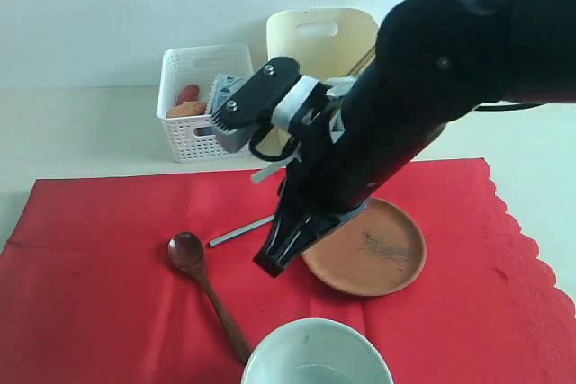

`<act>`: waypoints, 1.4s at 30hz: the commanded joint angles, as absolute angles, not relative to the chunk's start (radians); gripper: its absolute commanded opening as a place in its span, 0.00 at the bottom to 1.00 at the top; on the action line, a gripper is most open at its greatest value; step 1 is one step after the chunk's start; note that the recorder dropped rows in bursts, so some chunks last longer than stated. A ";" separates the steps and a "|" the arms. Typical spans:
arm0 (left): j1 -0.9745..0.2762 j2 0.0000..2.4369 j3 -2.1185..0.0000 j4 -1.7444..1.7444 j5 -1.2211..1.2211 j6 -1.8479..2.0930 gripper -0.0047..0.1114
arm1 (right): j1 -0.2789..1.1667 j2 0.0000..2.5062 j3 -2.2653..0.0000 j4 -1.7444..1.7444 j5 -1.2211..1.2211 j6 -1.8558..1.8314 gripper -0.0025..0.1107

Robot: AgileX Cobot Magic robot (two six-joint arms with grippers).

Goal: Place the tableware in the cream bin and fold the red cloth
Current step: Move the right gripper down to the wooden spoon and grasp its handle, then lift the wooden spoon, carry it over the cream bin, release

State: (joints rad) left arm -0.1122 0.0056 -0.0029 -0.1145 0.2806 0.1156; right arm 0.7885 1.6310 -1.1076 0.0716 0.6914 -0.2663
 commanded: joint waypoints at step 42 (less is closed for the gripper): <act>-0.109 0.000 0.000 -0.115 0.357 0.109 0.04 | 0.902 2.201 -1.547 0.000 0.779 0.011 0.02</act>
State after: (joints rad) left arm -0.1122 0.0056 -0.0029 -0.1145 0.3661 0.1156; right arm 0.9009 2.2173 -1.5398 0.0000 0.8028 0.0306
